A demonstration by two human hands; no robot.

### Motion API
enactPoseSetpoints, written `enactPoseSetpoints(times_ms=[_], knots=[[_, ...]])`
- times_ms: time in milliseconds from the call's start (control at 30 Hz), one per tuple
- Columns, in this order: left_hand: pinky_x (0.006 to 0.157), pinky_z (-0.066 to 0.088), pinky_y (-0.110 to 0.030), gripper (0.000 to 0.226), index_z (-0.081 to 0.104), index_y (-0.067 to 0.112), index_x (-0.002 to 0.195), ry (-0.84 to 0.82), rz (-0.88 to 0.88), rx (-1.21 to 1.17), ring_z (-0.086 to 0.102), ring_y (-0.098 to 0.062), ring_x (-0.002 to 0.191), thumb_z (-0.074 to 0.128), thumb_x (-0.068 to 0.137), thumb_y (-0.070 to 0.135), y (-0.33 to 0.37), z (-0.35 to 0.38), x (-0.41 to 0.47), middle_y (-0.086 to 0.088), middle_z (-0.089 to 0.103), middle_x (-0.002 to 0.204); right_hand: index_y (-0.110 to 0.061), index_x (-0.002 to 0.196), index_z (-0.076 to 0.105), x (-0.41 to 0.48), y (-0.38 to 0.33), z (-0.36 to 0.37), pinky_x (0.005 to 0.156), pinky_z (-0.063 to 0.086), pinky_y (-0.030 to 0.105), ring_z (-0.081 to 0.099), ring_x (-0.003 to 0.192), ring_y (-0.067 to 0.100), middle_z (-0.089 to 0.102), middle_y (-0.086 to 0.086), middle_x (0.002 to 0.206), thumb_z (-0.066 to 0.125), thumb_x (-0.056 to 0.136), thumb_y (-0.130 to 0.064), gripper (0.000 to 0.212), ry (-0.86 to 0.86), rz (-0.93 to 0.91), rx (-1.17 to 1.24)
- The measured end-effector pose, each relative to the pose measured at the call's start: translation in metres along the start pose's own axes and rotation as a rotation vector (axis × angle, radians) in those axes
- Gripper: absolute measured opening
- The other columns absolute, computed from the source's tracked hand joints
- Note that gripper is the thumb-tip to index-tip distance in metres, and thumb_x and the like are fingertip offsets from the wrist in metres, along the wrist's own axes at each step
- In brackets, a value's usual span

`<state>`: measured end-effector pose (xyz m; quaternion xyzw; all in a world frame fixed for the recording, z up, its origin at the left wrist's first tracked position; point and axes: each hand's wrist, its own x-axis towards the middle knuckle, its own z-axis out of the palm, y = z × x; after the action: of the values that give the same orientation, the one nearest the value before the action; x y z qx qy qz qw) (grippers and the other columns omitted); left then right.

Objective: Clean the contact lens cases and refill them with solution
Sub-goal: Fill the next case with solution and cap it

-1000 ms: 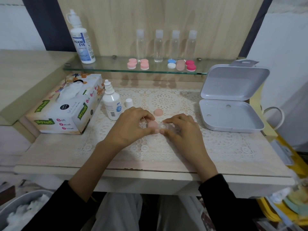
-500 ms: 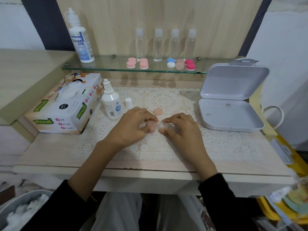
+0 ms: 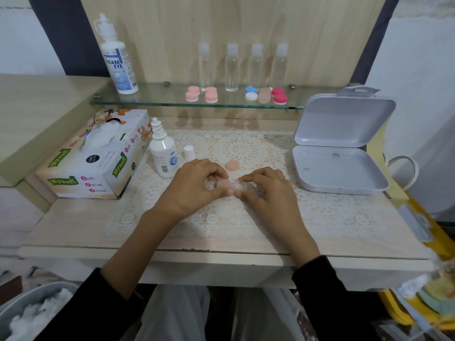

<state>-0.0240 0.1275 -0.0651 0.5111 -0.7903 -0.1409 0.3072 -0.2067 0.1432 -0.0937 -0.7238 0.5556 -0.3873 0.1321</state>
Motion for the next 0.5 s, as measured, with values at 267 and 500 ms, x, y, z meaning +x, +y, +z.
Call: enactPoseSetpoints(times_ms=[267,500], knots=[[0.084,0.048,-0.032,0.027,0.072,0.017,0.1,-0.026,0.008,0.015,0.059,-0.008,0.089,0.078,0.075,0.018,0.005,0.0004,0.0016,0.006,0.068,0.095,-0.027,0.106,0.072,0.0008,0.0003,-0.0001,0.091,0.038,0.035,0.046,0.105,0.01,0.059,-0.009,0.106,0.072,0.082,-0.039,0.027,-0.013,0.019,0.01],[0.087,0.047,-0.028,0.032,0.067,0.023,0.103,-0.083,0.019,-0.014,0.057,-0.004,0.093,0.075,0.076,0.008,0.0042,-0.0012,0.002,0.008,0.066,0.098,-0.028,0.106,0.072,-0.0001,-0.0004,-0.0014,0.091,0.036,0.032,0.045,0.105,0.009,0.058,-0.01,0.107,0.071,0.083,-0.039,0.026,-0.02,0.015,0.006]])
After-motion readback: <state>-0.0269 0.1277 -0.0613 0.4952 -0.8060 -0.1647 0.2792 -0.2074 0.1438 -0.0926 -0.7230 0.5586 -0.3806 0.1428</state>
